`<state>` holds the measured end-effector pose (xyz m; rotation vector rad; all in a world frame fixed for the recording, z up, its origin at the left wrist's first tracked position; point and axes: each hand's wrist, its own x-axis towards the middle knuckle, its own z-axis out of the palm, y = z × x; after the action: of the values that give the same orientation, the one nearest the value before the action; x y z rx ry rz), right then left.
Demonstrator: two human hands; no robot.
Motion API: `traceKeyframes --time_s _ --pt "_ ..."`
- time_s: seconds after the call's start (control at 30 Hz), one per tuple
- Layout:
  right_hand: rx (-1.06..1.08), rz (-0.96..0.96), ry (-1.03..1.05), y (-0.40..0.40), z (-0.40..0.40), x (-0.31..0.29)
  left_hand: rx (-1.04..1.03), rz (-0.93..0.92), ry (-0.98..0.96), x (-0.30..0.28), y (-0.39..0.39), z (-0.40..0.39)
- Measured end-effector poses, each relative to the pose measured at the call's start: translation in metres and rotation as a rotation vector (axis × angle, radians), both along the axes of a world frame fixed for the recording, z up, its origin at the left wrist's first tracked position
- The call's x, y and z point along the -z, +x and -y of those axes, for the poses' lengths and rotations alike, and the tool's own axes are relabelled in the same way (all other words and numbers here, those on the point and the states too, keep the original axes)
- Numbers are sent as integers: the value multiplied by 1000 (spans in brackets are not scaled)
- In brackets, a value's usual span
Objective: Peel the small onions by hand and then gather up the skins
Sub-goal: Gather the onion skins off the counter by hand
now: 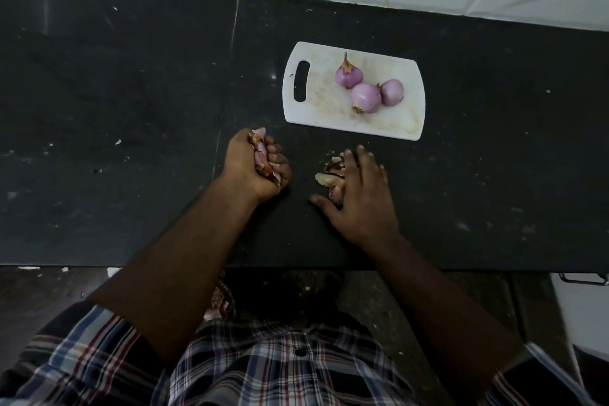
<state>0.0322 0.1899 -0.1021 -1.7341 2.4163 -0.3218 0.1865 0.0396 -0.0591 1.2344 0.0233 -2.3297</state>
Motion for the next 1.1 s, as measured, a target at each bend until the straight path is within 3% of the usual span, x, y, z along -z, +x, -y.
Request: traceKeyframes --time_s 0.2,0.37,0.43,0.53,0.63,0.73,0.93,1.1 --pt "-220 89 -214 12 58 7 12 14 -25 -2 8 0" --pt "-329 112 -267 0 27 6 33 -4 -27 -4 11 -2" --pt "-267 204 -246 -8 16 -6 46 -6 -28 -3 10 -4" --pt "-18 248 -177 -27 8 -30 64 -12 -30 -4 8 -7" --pt "133 208 80 -42 4 -40 82 -23 -46 -5 5 -8" --pt "152 189 268 -30 7 -41 102 -29 -50 -7 3 -7" --pt "93 206 293 -14 17 -49 126 -27 -59 -11 -2 -11" --pt "170 266 385 -12 10 -52 123 -24 -49 -8 -1 -13"
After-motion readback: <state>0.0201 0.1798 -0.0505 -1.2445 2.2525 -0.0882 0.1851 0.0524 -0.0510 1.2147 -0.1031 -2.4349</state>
